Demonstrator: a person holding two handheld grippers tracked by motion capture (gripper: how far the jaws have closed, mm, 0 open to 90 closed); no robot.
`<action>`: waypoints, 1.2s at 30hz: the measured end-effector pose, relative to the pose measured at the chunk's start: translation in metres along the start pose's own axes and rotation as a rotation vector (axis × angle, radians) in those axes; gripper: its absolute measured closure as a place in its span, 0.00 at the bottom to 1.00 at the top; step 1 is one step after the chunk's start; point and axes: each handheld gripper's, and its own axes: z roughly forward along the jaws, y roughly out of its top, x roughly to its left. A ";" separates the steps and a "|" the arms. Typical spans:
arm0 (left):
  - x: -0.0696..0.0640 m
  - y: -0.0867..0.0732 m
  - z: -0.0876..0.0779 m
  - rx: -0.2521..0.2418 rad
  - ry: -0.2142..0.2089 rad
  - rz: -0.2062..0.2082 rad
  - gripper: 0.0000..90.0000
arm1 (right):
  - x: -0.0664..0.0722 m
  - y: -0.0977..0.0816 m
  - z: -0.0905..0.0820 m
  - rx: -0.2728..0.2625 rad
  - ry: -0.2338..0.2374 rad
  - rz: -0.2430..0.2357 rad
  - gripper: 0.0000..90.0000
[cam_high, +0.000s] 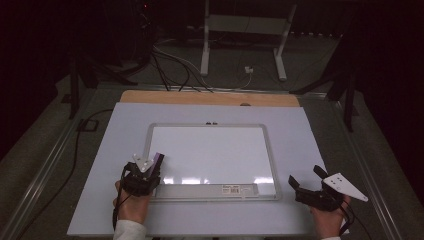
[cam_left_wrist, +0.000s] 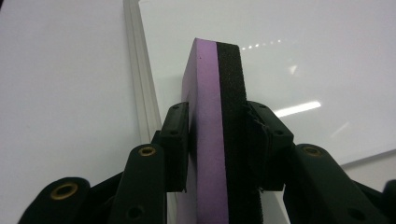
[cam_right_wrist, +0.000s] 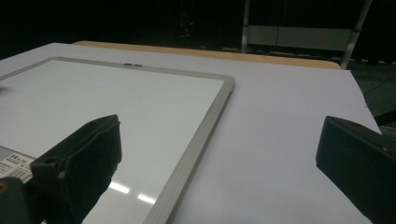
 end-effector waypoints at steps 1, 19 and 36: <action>0.000 -0.001 -0.001 -0.001 0.002 -0.007 0.71 | 0.000 0.000 0.000 0.000 0.000 0.001 0.01; 0.001 -0.013 -0.011 -0.003 0.026 -0.147 0.72 | 0.000 0.000 0.000 0.001 0.000 0.001 0.01; 0.006 -0.015 -0.006 -0.041 0.045 -0.231 0.72 | 0.000 0.000 0.000 -0.002 -0.001 -0.001 0.01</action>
